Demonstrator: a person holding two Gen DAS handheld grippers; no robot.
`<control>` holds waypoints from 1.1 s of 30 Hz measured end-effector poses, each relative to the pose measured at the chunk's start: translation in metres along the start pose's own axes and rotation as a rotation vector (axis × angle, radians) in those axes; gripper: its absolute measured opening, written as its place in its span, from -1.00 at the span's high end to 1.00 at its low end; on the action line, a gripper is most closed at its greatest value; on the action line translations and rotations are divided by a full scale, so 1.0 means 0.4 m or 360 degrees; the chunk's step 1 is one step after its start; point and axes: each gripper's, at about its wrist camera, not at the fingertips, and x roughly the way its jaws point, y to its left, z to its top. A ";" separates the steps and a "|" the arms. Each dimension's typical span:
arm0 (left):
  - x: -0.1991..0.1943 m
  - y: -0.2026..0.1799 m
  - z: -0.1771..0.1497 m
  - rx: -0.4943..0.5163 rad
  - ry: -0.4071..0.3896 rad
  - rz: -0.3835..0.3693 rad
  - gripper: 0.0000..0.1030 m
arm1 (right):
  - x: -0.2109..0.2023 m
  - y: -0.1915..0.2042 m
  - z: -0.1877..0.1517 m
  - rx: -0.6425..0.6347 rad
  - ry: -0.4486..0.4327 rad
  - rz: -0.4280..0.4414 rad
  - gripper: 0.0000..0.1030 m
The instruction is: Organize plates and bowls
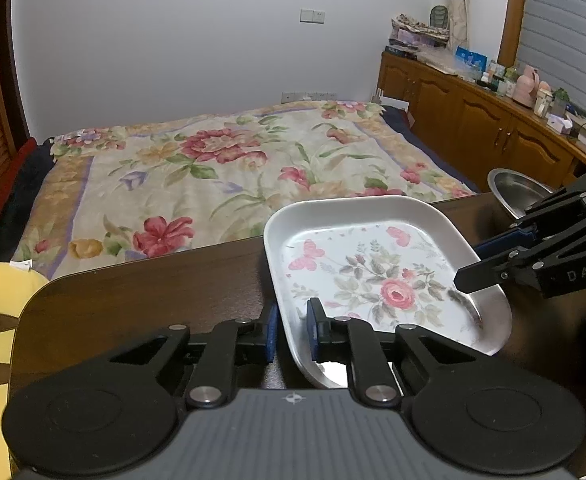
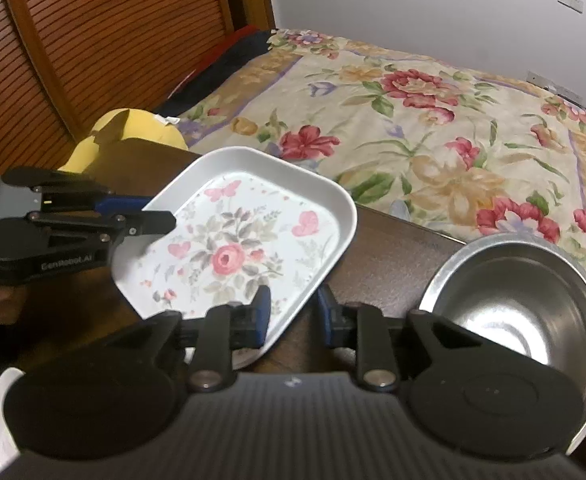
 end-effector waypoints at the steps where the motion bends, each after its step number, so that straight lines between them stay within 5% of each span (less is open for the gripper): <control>1: 0.000 0.000 0.000 -0.0003 -0.0001 0.0001 0.69 | 0.000 -0.001 0.001 -0.0001 0.0004 0.0002 0.52; 19: -0.021 0.004 -0.002 -0.0088 0.0034 0.0028 0.80 | 0.019 0.017 0.008 -0.0059 0.0033 -0.0032 0.58; 33: -0.185 -0.028 0.025 -0.0058 -0.0097 0.0079 0.80 | -0.096 0.053 0.018 -0.0036 -0.0132 0.0007 0.58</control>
